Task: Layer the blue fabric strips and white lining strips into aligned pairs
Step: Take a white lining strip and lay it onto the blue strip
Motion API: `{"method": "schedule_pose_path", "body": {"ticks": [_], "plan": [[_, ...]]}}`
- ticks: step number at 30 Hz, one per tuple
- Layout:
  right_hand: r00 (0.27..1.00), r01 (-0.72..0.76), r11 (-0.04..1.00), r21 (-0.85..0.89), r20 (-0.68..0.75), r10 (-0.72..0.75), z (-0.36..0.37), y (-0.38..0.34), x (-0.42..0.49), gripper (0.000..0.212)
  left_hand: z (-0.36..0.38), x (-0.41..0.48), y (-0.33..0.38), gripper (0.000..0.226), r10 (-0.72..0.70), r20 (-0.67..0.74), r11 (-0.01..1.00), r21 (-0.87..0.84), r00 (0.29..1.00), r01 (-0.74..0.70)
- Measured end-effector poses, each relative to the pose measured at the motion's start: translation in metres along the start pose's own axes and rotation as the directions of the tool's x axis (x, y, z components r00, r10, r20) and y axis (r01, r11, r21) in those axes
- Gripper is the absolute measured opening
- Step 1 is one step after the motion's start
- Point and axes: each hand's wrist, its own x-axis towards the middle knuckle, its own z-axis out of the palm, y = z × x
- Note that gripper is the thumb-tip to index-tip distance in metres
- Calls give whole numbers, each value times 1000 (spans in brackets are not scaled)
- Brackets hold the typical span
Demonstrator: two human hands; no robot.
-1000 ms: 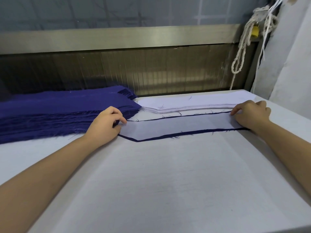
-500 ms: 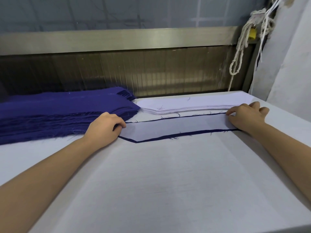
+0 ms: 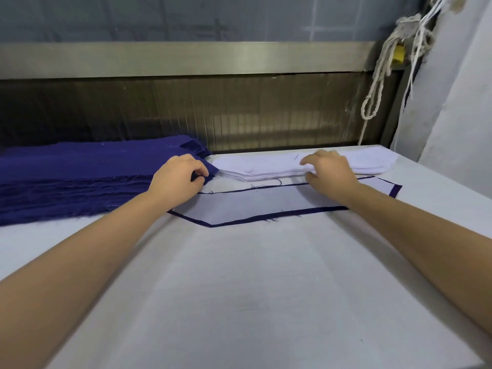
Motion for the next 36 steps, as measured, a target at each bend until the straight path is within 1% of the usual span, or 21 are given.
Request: {"method": "schedule_pose_path", "body": {"ticks": [3, 6, 10, 13, 15, 18, 21, 23, 24, 26, 28, 30, 32, 34, 36], "plan": [[992, 123, 991, 44, -22, -122, 5, -34, 17, 37, 7, 14, 7, 20, -3, 1, 1000, -24, 1000, 3], [978, 209, 977, 36, -10, -209, 14, -62, 31, 34, 14, 24, 12, 19, 16, -5, 999, -48, 1000, -16], [965, 258, 960, -105, -21, -261, 25, -78, 41, 22, 22, 20, 12, 20, 66, -48, 996, -62, 997, -69], [969, 242, 963, -118, -29, -247, 26, -76, 44, 41, 24, 16, 8, 21, 57, -70, 997, -41, 996, -60], [971, 233, 971, -55, -46, -236, 26, -75, 45, 44, 23, 16, 7, 21, 36, -92, 997, -59, 995, -41], [986, 163, 976, 147, -65, -155, 27, -75, 47, 28, 23, 18, 9, 21, 18, -104, 995, -91, 994, -28], [997, 74, 939, 335, -57, -58, 29, -74, 50, 17, 25, 18, 12, 22, 27, -95, 994, -101, 995, -37], [999, 1, 883, 469, -37, 19, 31, -73, 55, 7, 23, 18, 13, 22, 27, -110, 992, -120, 994, -40], [998, -33, 843, 537, -29, 57, 31, -73, 57, 6, 22, 18, 13, 22, 23, -120, 990, -134, 992, -39], [993, -76, 756, 650, -20, 117, 32, -73, 60, 12, 20, 19, 15, 23, 5, -129, 984, -178, 992, -28], [988, -89, 705, 704, -27, 151, 34, -72, 61, 9, 19, 21, 18, 24, -18, -109, 966, -258, 994, -11], [984, -90, 713, 696, -49, 171, 34, -72, 62, 10, 19, 25, 26, 29, -36, -26, 932, -363, 999, 24], [980, -63, 788, 612, -112, 166, 33, -71, 60, 13, 21, 29, 36, 38, -47, 106, 874, -478, 993, 93], [969, 16, 871, 492, -221, 107, 30, -73, 57, 17, 22, 35, 49, 49, -82, 222, 823, -535, 972, 192], [956, 97, 917, 387, -292, 22, 26, -75, 53, 20, 23, 43, 61, 51, -135, 267, 783, -562, 954, 268]]}}
